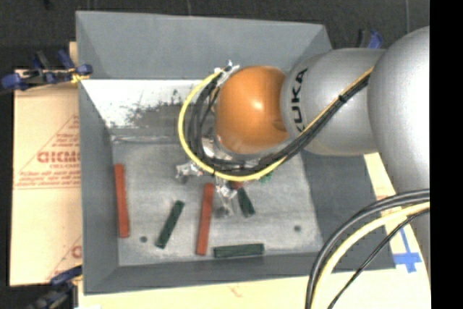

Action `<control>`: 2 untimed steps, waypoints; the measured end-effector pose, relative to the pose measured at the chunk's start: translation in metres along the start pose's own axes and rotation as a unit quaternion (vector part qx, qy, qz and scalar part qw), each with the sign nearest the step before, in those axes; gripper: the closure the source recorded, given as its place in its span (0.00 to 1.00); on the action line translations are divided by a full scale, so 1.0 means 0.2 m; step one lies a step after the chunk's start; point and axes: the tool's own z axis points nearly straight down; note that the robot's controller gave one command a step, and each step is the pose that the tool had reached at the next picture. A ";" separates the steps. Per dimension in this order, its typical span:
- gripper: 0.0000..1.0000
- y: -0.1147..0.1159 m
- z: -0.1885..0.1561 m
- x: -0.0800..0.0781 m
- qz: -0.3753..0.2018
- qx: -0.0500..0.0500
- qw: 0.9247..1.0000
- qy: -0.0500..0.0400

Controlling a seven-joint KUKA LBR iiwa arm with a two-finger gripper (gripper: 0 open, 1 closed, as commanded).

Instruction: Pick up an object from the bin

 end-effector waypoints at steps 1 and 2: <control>1.00 0.49 0.03 -0.21 -0.280 -0.001 0.960 -0.001; 1.00 0.48 0.03 -0.21 -0.278 -0.001 0.961 -0.002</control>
Offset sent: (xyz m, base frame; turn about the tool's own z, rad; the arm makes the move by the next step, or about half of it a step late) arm 0.0000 0.0000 0.0000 0.0000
